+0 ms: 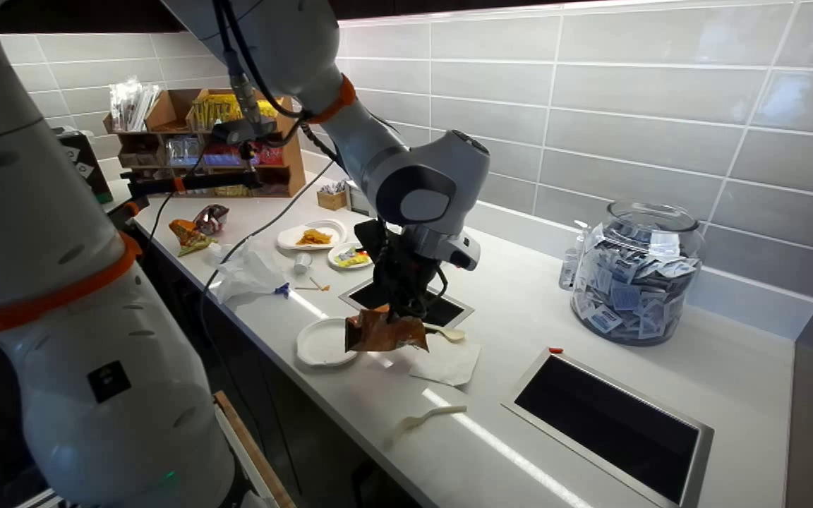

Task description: Pour the snacks in the orange packet on the white plate at the front of the counter.

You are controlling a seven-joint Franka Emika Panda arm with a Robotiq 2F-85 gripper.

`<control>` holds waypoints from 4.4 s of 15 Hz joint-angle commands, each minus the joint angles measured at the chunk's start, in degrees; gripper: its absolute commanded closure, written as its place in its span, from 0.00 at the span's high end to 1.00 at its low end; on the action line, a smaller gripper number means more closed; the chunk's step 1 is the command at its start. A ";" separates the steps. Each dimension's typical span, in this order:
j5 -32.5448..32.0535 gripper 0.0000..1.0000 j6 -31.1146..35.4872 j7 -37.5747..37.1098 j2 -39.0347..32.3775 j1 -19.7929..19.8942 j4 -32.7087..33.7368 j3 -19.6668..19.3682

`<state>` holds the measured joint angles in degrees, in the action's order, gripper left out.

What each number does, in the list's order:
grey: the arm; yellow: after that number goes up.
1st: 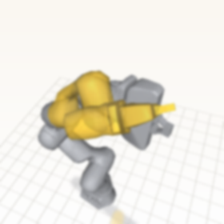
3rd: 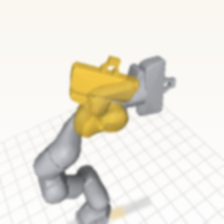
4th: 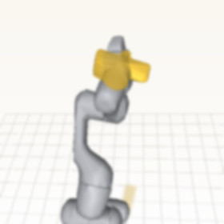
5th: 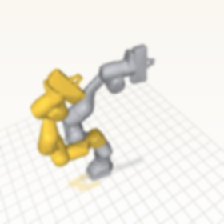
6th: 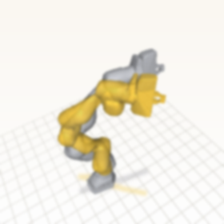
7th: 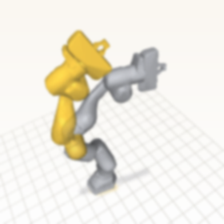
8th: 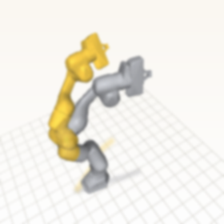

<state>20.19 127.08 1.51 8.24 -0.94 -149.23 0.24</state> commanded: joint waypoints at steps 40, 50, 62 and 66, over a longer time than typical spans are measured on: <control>12.64 0.00 7.64 41.23 1.26 -9.63 0.44 2.14; 19.20 0.00 5.15 58.15 2.06 -11.15 -3.25 2.62; 34.31 0.00 6.23 85.95 6.55 -11.76 -8.33 3.88; 39.15 0.00 5.57 91.97 8.18 -11.53 -9.25 3.90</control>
<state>55.45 133.24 88.97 13.40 -12.47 -156.05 4.07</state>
